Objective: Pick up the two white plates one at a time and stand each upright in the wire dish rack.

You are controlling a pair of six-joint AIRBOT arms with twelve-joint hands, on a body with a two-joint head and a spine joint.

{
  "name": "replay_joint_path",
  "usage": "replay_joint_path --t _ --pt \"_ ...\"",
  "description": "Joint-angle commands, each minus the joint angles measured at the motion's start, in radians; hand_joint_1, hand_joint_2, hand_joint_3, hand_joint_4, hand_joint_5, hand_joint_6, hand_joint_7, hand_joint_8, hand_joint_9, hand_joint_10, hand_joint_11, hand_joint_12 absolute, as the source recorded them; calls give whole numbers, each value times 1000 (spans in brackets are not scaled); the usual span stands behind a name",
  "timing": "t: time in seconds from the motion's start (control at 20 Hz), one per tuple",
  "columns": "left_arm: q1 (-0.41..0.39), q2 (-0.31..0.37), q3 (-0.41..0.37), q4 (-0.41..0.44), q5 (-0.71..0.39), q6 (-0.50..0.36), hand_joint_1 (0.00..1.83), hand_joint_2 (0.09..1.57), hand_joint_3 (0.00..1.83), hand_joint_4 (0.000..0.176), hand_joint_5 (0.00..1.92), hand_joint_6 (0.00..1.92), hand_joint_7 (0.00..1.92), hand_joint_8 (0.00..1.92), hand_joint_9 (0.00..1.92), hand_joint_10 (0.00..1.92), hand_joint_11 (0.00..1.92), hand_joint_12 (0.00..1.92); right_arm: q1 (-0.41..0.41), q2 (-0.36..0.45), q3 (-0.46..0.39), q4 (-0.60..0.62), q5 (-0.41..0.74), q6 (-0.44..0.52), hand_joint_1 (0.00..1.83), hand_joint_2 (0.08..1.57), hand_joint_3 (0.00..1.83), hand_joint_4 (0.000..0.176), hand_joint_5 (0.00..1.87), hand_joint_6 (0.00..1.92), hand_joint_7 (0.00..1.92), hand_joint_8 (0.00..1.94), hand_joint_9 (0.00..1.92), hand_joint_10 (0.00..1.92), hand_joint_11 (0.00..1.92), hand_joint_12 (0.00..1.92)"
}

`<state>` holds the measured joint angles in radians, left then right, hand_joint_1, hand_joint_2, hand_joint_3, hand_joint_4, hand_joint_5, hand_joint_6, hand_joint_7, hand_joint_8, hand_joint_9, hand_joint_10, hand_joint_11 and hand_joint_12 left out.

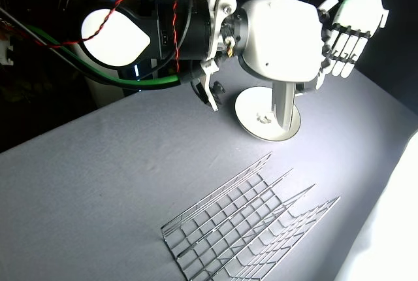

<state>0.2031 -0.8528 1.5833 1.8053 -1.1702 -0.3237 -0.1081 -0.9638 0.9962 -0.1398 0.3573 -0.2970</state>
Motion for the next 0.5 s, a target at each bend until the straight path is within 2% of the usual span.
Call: replay_joint_path --t 0.0,0.25,0.45 --pt "-15 0 0 -87 -3 -4 0 1078 2 0 95 8 34 4 0 0 0 0 25 7 3 45 108 14 1398 1043 1 0 1037 793 1098 726 1148 893 942 983" --pt "-19 -7 -5 -101 -8 -2 0 1071 0 0 98 5 41 4 3 1 0 0 44 7 52 183 71 13 1400 1042 0 0 1015 821 1105 699 1180 853 929 957" --pt "-20 -18 0 -116 -8 -2 0 1072 0 0 87 0 34 0 0 0 0 0 45 10 94 273 61 12 1397 1050 0 0 995 859 1094 722 1149 900 913 974"
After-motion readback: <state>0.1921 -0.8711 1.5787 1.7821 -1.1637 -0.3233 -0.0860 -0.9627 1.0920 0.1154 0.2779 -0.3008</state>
